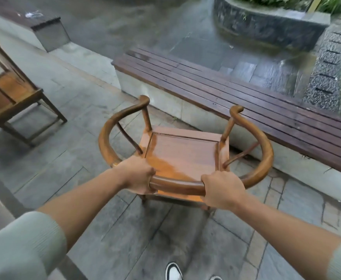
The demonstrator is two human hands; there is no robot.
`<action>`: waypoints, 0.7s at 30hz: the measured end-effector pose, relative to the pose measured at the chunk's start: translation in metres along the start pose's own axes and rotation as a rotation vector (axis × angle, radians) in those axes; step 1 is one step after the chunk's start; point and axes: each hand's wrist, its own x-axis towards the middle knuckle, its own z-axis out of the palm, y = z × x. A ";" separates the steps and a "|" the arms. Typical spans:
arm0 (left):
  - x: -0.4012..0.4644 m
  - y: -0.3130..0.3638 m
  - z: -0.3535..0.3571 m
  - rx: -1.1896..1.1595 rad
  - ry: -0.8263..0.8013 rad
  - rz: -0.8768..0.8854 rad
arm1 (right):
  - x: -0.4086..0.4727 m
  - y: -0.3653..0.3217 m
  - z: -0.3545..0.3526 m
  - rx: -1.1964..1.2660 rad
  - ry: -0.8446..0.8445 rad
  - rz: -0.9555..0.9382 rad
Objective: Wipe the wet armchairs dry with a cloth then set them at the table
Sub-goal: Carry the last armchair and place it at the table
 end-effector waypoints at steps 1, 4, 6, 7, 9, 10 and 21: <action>0.001 -0.001 0.000 -0.018 0.003 -0.024 | 0.000 0.001 0.003 0.009 -0.001 0.006; 0.001 0.004 -0.003 -0.031 -0.012 -0.095 | 0.001 0.001 0.003 0.036 -0.007 0.001; -0.001 0.009 -0.005 -0.038 -0.049 -0.124 | 0.001 0.001 -0.001 0.052 -0.049 -0.020; -0.003 0.010 -0.006 -0.031 -0.061 -0.142 | 0.002 0.002 -0.003 0.052 -0.050 -0.026; -0.003 0.008 -0.005 -0.030 -0.058 -0.166 | 0.004 0.004 -0.003 0.063 -0.038 -0.052; -0.002 0.007 -0.005 -0.037 -0.059 -0.178 | 0.005 0.005 -0.004 0.088 -0.045 -0.063; -0.032 0.069 -0.007 -0.141 -0.046 -0.382 | -0.018 0.026 -0.014 0.136 -0.061 -0.304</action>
